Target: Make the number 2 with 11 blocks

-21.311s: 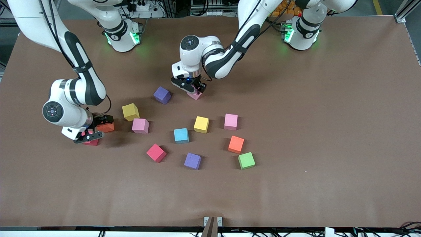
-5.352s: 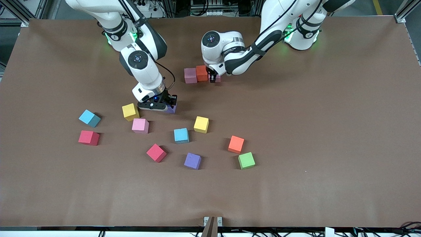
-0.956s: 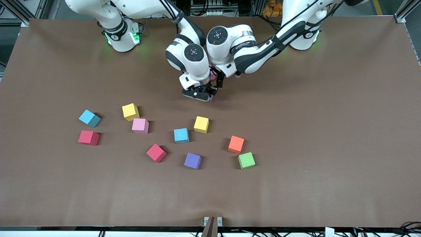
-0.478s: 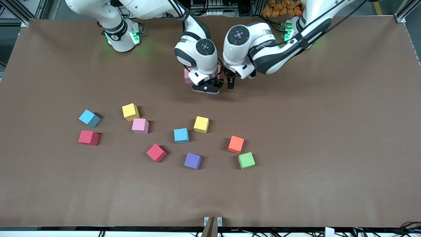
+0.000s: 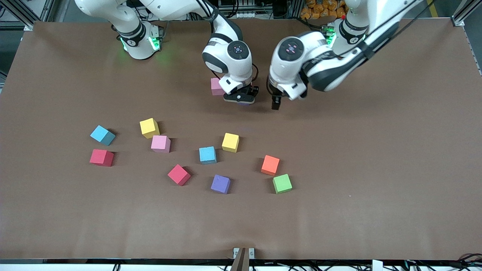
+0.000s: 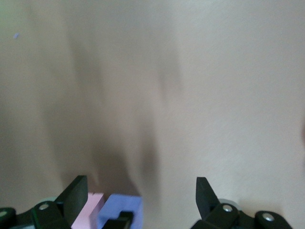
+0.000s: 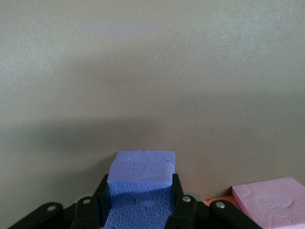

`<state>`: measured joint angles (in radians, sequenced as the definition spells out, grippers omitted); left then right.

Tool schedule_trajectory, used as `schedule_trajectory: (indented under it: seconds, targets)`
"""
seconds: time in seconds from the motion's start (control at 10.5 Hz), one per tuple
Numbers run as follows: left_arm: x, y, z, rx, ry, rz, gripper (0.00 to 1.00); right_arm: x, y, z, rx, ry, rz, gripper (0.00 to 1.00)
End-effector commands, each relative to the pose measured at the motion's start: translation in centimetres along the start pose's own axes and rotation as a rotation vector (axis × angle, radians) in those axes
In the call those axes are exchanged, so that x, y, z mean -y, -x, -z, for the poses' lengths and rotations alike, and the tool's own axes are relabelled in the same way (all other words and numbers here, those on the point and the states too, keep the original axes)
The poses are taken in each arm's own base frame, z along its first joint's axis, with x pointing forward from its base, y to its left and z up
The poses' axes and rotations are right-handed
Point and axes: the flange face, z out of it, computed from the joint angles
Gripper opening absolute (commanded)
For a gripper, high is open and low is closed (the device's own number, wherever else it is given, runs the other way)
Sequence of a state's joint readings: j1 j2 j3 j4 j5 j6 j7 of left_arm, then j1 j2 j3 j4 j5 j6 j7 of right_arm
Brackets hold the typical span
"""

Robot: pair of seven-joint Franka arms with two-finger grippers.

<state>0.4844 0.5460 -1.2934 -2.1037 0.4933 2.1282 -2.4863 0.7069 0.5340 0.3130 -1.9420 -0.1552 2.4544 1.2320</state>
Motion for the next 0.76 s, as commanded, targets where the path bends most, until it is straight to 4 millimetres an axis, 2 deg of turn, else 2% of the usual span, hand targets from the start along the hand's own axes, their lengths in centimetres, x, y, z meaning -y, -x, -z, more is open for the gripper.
schedule_trajectory:
  seconds: [0.0, 0.1, 0.19, 0.29, 0.48, 0.57, 0.67]
  targets:
    - [-2.6, -3.3, 2.1, -0.007, 0.046, -0.127, 1.00, 0.4, 0.7, -0.4, 0.003, 0.009, 0.024, 0.00]
    - [-4.4, -4.2, 3.4, 0.007, 0.071, -0.194, 1.00, 0.3, 0.8, -0.5, 0.004, 0.012, 0.024, 0.00]
    - [-6.8, -6.2, 4.0, 0.022, 0.084, -0.244, 1.00, 0.3, 0.9, -0.5, 0.004, 0.012, 0.026, 0.00]
    - [-9.0, -6.9, 4.7, 0.050, 0.107, -0.325, 1.00, 0.3, 0.9, -0.5, 0.004, 0.012, 0.026, 0.00]
    - [-12.5, -5.9, 4.1, 0.026, 0.132, -0.566, 1.00, 0.4, 1.0, -0.5, 0.005, 0.011, 0.024, 0.11]
    - [-14.1, -5.2, 4.1, 0.016, 0.150, -0.599, 1.00, 0.6, 1.4, -0.4, 0.007, 0.009, 0.031, 0.13]
    - [-15.4, -4.5, 3.6, 0.007, 0.159, -0.606, 1.00, 0.6, 1.4, -0.4, 0.008, 0.011, 0.031, 0.25]
